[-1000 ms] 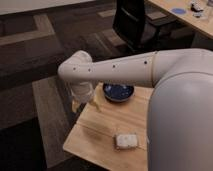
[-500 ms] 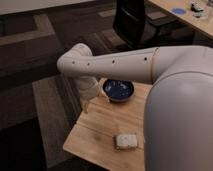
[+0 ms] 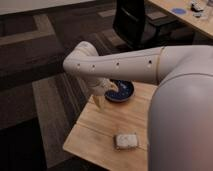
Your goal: Place the ceramic cup over the eraser
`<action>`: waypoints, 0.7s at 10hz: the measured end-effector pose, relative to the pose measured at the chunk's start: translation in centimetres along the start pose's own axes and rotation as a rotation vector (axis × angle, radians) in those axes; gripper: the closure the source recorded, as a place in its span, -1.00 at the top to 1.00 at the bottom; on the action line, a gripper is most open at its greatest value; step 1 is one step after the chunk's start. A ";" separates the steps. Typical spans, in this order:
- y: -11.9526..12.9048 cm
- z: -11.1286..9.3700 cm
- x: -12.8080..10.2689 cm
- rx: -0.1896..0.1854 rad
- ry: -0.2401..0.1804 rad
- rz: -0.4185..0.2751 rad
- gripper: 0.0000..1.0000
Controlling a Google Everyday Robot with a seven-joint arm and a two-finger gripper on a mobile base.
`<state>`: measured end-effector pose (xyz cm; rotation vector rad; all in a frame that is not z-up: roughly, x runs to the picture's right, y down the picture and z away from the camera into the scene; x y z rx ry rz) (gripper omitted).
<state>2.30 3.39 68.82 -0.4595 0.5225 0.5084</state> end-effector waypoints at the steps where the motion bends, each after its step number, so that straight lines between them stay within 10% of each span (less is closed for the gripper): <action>1: 0.1 -0.1 -0.3 0.003 -0.010 -0.008 0.30; 7: -3.3 1.1 2.4 0.048 -0.029 0.010 0.30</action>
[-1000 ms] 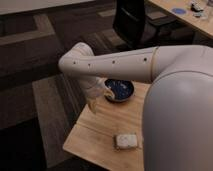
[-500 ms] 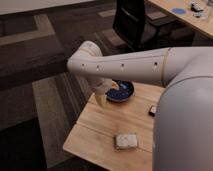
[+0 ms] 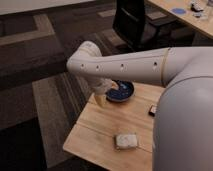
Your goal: Place the ceramic cup over the eraser
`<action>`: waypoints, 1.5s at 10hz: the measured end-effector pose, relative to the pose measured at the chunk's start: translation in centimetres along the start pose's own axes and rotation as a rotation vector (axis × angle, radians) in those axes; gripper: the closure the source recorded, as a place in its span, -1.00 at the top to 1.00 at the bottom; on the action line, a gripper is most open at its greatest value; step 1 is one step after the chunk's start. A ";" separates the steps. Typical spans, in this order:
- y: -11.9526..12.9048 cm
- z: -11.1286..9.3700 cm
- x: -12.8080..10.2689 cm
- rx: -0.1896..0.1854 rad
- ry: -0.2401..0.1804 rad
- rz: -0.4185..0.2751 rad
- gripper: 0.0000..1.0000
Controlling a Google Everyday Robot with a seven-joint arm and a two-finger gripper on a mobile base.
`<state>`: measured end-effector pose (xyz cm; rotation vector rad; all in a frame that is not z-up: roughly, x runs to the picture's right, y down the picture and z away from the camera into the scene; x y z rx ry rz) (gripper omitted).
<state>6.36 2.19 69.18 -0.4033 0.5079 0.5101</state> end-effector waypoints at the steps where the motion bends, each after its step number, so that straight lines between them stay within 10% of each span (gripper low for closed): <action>1: -1.4 0.8 0.8 0.007 -0.033 -0.010 0.30; 6: -7.2 7.5 4.6 -0.052 -0.254 -0.061 0.30; 15: -8.9 8.8 4.9 -0.058 -0.284 -0.075 0.30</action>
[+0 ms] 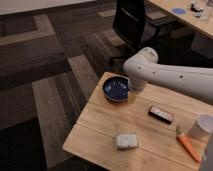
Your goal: Place the ceramic cup over the eraser
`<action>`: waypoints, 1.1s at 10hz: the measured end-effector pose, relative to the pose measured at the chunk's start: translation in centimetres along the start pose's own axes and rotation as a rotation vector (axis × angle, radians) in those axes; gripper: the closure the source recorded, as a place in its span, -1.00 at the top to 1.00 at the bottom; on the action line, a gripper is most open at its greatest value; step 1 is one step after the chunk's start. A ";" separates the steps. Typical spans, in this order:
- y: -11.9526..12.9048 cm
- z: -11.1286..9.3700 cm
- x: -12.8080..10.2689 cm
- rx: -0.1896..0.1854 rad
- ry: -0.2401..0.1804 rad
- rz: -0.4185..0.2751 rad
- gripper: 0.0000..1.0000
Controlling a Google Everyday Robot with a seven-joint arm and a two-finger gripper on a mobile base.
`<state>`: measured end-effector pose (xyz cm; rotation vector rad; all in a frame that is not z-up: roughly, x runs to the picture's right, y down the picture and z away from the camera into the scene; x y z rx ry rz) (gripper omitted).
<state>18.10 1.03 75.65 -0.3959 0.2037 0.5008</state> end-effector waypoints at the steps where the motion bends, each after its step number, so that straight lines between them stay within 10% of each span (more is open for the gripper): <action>1: -0.9 0.7 1.0 -0.012 -0.004 -0.007 0.30; 7: -4.2 3.9 9.7 -0.046 0.024 -0.014 0.30; 11: -1.4 8.4 14.0 -0.130 0.021 -0.005 0.30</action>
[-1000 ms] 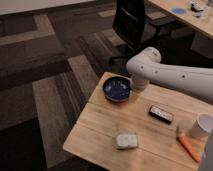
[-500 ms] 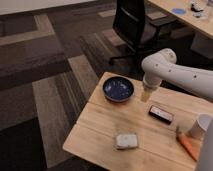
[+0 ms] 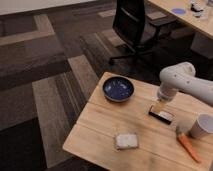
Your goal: Place the ceramic cup over the eraser
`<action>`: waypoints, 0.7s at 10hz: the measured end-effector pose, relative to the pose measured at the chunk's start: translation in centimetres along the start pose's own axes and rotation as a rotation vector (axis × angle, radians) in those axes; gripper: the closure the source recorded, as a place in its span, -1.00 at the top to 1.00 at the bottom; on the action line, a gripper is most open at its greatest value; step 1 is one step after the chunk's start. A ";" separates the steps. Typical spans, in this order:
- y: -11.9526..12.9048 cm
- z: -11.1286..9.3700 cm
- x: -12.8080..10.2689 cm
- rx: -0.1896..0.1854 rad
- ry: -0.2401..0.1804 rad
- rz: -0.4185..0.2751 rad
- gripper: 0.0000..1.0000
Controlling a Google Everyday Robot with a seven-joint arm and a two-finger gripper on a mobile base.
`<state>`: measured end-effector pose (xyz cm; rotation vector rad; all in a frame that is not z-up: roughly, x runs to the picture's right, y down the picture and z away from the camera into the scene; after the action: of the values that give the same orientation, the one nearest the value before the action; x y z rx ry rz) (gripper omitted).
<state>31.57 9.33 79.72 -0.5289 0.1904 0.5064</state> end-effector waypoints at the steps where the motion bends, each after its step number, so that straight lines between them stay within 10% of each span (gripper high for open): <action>1: 0.1 1.0 0.4 -0.018 -0.002 0.003 0.30; 4: -0.3 3.4 1.8 -0.071 0.012 0.032 0.30; 7: 0.3 4.1 2.0 -0.100 0.067 0.044 -0.49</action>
<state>33.33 12.57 82.49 -0.6411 0.2418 0.5439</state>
